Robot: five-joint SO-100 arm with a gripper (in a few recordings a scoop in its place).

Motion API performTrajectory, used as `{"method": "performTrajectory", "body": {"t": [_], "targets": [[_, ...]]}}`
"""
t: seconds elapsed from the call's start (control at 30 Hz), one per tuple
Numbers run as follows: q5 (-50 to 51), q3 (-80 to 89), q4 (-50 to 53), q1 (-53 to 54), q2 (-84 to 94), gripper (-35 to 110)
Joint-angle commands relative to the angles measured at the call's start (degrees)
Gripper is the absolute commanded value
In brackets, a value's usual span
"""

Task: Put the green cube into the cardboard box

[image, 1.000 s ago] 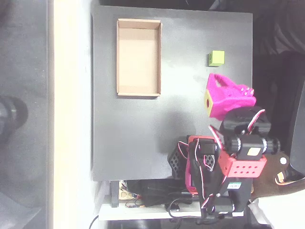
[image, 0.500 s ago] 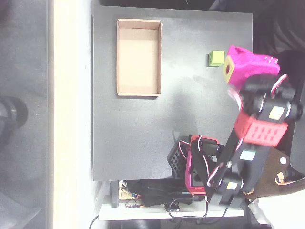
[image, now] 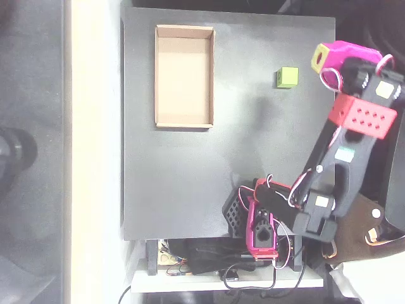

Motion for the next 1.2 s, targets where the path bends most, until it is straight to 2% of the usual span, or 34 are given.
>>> {"method": "performTrajectory", "body": {"t": [0.0,0.37,0.77,1.03,1.17], "targets": [[0.09,-2.11,0.26,1.32,-1.32,1],[0.09,-2.11,0.26,0.7,-8.09,26],[0.09,-2.02,0.18,-1.93,-13.71,30],[0.09,-1.93,0.18,-5.1,-15.82,44],[0.09,-2.02,0.18,-5.1,-18.02,45]]}}
